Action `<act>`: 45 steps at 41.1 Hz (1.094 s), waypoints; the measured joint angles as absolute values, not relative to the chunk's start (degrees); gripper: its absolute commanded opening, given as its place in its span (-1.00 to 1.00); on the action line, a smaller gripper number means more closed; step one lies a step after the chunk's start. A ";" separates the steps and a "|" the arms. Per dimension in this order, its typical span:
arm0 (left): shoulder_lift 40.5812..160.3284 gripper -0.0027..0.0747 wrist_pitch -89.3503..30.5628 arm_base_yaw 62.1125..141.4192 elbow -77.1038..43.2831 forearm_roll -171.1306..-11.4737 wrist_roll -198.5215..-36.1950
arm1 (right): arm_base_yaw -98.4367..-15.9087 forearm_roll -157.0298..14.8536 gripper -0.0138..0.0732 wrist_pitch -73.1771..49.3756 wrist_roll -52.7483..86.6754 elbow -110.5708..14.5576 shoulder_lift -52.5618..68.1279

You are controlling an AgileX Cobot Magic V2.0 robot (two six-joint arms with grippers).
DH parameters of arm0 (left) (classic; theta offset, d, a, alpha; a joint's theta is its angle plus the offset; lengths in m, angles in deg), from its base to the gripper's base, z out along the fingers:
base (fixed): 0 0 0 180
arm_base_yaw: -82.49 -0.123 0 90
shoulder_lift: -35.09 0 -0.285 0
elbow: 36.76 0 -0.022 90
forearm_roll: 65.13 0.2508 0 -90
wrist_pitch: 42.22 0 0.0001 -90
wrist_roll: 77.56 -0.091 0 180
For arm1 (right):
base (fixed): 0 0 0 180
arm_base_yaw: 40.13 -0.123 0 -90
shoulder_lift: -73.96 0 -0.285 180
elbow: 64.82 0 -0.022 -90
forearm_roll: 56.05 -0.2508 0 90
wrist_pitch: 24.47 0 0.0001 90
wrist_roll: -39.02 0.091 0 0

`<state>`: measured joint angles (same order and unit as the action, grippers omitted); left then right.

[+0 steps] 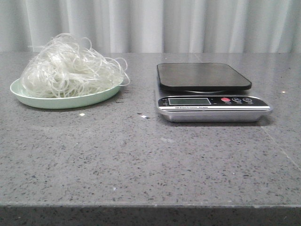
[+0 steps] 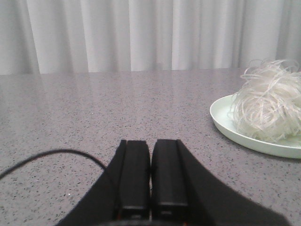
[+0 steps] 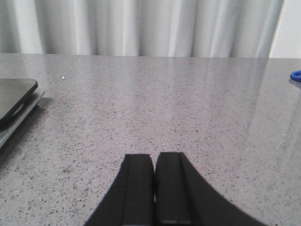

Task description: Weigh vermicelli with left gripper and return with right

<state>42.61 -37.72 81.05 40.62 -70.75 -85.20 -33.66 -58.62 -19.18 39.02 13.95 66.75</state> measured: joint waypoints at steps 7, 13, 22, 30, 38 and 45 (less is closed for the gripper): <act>42.61 -0.58 -37.72 81.05 40.62 -70.75 -85.20 | -33.26 -59.47 -0.33 -19.06 39.02 13.95 66.75; 42.61 -0.58 -37.72 81.05 40.62 -70.75 -85.20 | -33.26 -59.56 -0.33 -19.06 39.02 13.95 66.75; 42.61 -0.58 -37.72 81.05 40.62 -70.75 -85.20 | -33.26 -59.56 -0.33 -19.06 39.02 13.95 66.75; 42.61 -0.58 -37.72 81.05 40.62 -70.75 -85.20 | -33.26 -59.56 -0.33 -19.06 39.02 13.95 66.85; 42.61 -0.58 -37.72 81.05 40.62 -70.75 -85.20 | -35.80 -59.56 -0.33 -19.06 39.02 13.95 66.85; 42.61 -0.58 -37.72 81.05 40.62 -70.75 -85.20 | -37.07 -59.56 -0.33 -19.06 39.02 13.95 66.85</act>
<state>42.61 -37.72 81.05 40.62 -70.75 -85.20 -37.07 -59.56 -19.06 39.02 13.95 66.85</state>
